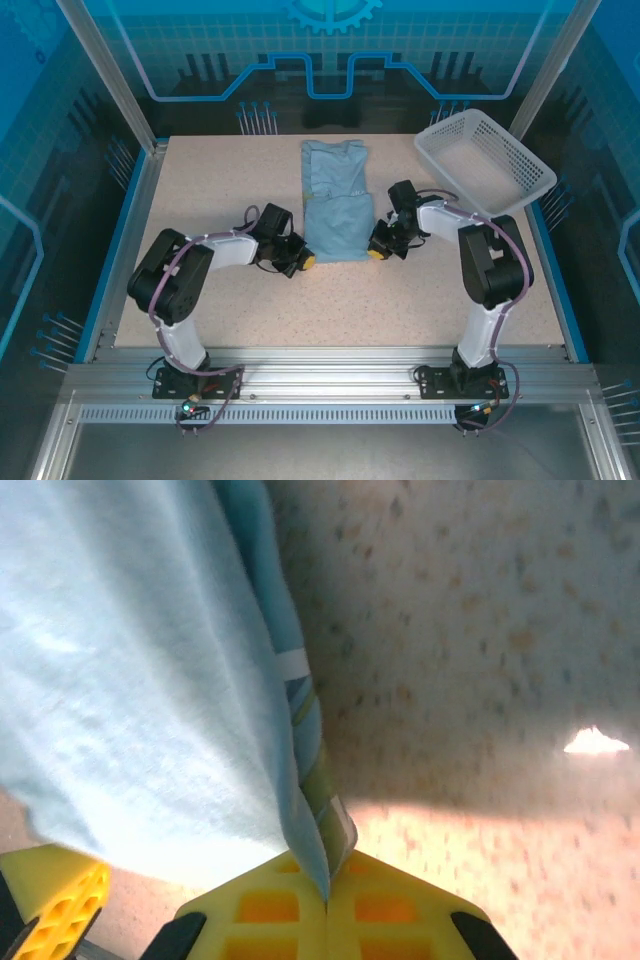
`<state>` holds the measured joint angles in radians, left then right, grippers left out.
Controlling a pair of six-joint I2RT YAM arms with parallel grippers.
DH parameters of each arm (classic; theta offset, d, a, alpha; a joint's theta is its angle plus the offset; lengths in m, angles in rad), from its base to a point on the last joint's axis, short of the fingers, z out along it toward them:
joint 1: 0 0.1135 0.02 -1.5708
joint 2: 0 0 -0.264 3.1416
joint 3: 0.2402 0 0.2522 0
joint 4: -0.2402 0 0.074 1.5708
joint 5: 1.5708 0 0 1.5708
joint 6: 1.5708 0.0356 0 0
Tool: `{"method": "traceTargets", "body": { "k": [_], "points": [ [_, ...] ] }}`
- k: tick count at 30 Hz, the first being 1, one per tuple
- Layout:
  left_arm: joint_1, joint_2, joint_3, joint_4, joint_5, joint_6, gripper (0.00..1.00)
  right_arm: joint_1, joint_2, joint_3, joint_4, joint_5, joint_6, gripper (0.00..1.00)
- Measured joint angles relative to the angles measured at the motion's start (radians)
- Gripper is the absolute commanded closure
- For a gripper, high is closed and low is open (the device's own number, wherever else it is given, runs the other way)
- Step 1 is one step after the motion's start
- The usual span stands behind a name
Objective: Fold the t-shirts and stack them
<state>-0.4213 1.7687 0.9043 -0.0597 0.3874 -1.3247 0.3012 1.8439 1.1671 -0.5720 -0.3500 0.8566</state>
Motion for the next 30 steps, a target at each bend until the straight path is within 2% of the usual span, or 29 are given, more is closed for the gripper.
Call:
{"method": "traceTargets", "body": {
  "k": [8, 9, 10, 11, 13, 18, 26, 30],
  "points": [
    [-0.036, -0.249, -0.124, -0.074, 0.043, 0.077, 1.0, 0.075, -0.24, -0.13, -0.097, 0.005, 0.001, 1.0],
    [-0.048, -0.284, -0.145, -0.091, 0.048, 0.082, 0.94, 0.084, -0.266, -0.144, -0.114, 0.005, 0.004, 1.0],
    [-0.06, -0.315, -0.165, -0.107, 0.052, 0.089, 0.74, 0.091, -0.291, -0.159, -0.129, 0.005, 0.005, 1.0],
    [-0.071, -0.341, -0.185, -0.117, 0.054, 0.09, 0.6, 0.095, -0.311, -0.172, -0.14, 0.003, 0.008, 1.0],
    [-0.098, -0.396, -0.245, -0.119, 0.055, 0.065, 0.53, 0.099, -0.343, -0.201, -0.159, 0.002, 0.009, 1.0],
    [-0.155, -0.391, -0.35, -0.063, 0.044, -0.046, 0.53, 0.099, -0.355, -0.28, -0.161, 0.002, 0.016, 1.0],
    [-0.24, -0.245, -0.299, 0.024, 0.006, -0.151, 0.53, 0.099, -0.328, -0.352, -0.166, 0.018, 0.014, 1.0],
    [-0.246, -0.227, -0.27, 0.013, -0.006, -0.164, 0.59, 0.097, -0.307, -0.367, -0.153, 0.026, 0.011, 1.0]
  ]
}}
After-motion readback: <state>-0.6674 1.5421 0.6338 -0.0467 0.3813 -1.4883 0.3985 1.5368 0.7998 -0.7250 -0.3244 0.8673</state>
